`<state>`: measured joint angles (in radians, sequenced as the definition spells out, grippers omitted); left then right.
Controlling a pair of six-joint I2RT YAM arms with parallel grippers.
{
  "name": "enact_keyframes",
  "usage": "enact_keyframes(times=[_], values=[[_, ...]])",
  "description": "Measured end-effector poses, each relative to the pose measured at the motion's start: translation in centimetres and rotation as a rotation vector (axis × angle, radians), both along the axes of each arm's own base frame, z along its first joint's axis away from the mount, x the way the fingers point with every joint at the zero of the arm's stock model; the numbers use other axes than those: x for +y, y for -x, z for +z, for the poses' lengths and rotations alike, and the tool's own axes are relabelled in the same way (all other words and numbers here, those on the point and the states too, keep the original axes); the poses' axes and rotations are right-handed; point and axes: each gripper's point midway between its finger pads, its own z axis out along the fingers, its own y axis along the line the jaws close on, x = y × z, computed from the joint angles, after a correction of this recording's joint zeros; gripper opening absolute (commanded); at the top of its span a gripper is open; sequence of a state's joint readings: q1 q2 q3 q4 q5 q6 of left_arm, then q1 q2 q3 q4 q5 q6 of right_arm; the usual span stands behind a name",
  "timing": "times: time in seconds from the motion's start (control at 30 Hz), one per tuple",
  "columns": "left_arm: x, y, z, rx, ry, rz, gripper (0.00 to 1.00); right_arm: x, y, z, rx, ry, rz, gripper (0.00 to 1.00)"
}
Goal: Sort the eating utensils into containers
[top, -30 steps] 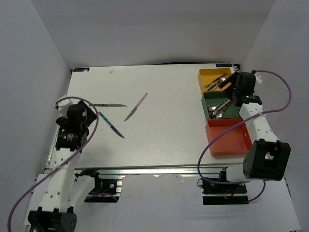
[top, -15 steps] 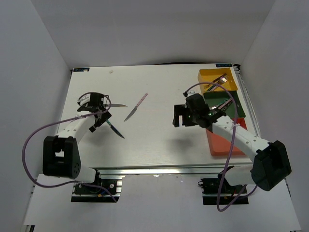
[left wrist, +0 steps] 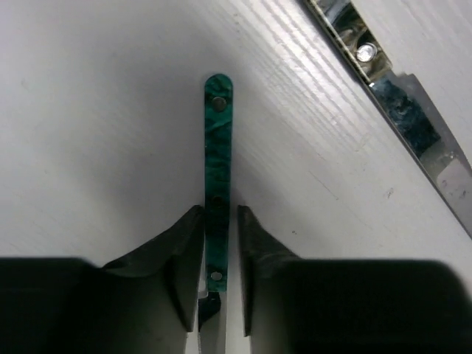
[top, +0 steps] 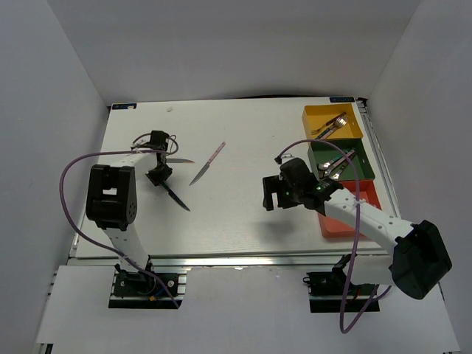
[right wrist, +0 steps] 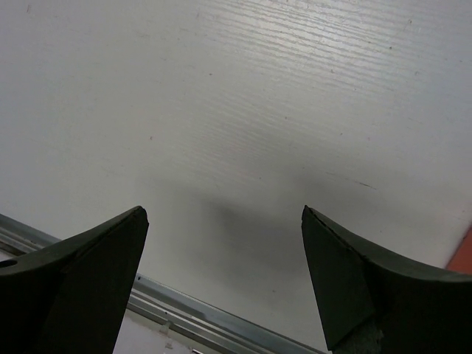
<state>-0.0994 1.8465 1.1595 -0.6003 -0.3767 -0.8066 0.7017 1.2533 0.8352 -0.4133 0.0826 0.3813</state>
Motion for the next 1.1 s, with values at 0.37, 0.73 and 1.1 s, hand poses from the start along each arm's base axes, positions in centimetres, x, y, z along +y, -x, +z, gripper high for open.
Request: enact_keyframes(times=[0.37,0.73,1.1], values=[[-0.9,1.9,0.1,-0.070,0.062,-0.021,0.00,2.5,1.7,2.5,-0.052,-0.232,0.093,0.89],[-16.6,6.8,10.0,-0.353,0.379,-0.500,0.00,11.8,3.8,2.9,0.029,-0.510,0.250,0.76],[-24.7,10.6,13.2,-0.465,0.624,-0.650,0.00,15.6,0.7,4.5,0.001,-0.582,0.194,0.60]])
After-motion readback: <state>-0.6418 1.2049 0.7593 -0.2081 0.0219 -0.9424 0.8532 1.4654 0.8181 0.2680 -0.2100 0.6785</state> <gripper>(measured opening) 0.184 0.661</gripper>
